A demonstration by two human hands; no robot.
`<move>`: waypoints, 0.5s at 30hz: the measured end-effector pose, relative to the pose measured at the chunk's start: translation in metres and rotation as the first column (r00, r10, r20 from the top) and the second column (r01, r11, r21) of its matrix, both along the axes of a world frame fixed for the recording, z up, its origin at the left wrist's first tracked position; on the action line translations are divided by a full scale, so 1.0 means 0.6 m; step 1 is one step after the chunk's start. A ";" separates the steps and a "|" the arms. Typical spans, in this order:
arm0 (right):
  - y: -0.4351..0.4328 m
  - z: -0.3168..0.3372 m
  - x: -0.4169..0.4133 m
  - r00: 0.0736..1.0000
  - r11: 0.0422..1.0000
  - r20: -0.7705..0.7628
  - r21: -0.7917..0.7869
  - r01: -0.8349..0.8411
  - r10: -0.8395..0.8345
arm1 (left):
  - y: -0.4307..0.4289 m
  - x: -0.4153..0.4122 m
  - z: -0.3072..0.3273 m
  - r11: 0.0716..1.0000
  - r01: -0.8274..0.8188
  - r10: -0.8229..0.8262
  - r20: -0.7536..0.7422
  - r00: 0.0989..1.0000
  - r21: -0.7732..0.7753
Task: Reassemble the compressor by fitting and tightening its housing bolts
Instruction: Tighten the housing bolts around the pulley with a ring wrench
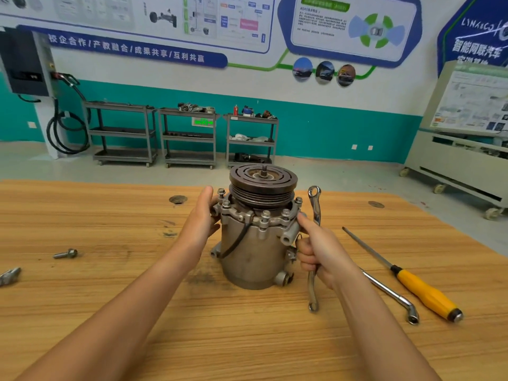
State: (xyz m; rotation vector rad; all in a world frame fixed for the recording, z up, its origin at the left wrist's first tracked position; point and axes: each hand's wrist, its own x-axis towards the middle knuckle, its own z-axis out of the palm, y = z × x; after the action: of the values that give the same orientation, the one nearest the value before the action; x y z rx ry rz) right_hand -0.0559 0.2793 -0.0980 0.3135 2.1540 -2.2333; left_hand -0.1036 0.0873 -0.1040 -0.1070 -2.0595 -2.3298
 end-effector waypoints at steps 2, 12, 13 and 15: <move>0.004 0.008 -0.014 0.995 0.996 0.032 0.022 -0.090 0.089 | -0.007 0.022 -0.011 0.999 -0.033 0.032 -0.065 0.997 -0.026; 0.066 0.071 -0.009 0.968 0.872 -0.155 -0.480 0.100 -0.197 | -0.025 0.035 -0.065 0.885 -0.068 -0.101 -0.333 0.937 -0.461; 0.072 0.081 -0.004 0.944 0.791 -0.194 -0.604 0.100 -0.267 | -0.020 0.035 -0.066 0.889 -0.112 -0.060 -0.354 0.933 -0.445; 0.080 0.101 0.008 0.876 0.609 -0.235 -0.789 0.081 -0.422 | -0.015 0.035 -0.068 0.884 -0.166 -0.009 -0.370 0.929 -0.437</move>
State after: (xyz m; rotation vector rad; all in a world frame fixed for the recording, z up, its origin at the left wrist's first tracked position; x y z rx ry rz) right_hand -0.0509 0.3274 -0.0374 0.1320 1.0481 -3.3656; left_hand -0.0824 0.0781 -0.1449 -0.4197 -2.3075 -1.5712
